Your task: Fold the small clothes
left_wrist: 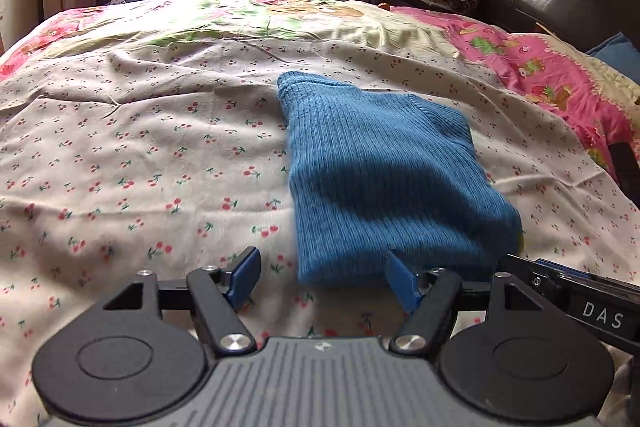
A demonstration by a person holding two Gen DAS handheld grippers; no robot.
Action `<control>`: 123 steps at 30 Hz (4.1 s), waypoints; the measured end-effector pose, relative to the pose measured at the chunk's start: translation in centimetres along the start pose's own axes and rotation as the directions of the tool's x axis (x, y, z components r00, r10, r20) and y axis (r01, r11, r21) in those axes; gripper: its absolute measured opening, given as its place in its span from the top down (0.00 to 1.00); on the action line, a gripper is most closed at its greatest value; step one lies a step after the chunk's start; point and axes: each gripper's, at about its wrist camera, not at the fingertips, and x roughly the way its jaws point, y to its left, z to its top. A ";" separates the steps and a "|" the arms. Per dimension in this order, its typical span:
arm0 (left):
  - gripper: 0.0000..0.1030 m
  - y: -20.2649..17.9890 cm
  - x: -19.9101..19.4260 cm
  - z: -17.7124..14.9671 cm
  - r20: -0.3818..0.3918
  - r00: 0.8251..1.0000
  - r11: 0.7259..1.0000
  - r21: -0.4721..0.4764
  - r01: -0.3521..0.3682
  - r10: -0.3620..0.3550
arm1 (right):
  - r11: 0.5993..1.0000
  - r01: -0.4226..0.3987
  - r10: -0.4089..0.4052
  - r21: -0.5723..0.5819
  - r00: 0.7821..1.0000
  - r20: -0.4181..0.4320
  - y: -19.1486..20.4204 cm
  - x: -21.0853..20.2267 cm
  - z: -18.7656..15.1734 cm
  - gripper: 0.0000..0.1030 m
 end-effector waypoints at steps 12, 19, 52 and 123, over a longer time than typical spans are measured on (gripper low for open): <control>0.10 -0.2 -2.7 -2.3 0.015 1.000 1.000 0.022 0.005 -0.005 | 0.999 0.004 -0.003 -0.047 1.000 0.008 1.7 -2.6 -1.6 0.62; 0.01 0.0 -3.6 -3.1 0.016 1.000 1.000 0.015 0.006 -0.006 | 0.998 0.019 -0.019 -0.056 1.000 -0.003 2.2 -4.1 -2.6 0.61; 0.00 0.7 -3.9 -4.5 -0.073 0.997 0.999 -0.029 -0.024 0.021 | 0.994 0.076 -0.077 -0.075 0.997 -0.022 2.3 -5.4 -4.2 0.45; 0.00 -0.1 -3.3 -5.3 -0.110 0.990 0.995 0.041 -0.086 0.090 | 0.992 0.101 -0.107 -0.080 0.991 -0.075 1.4 -3.8 -5.2 0.44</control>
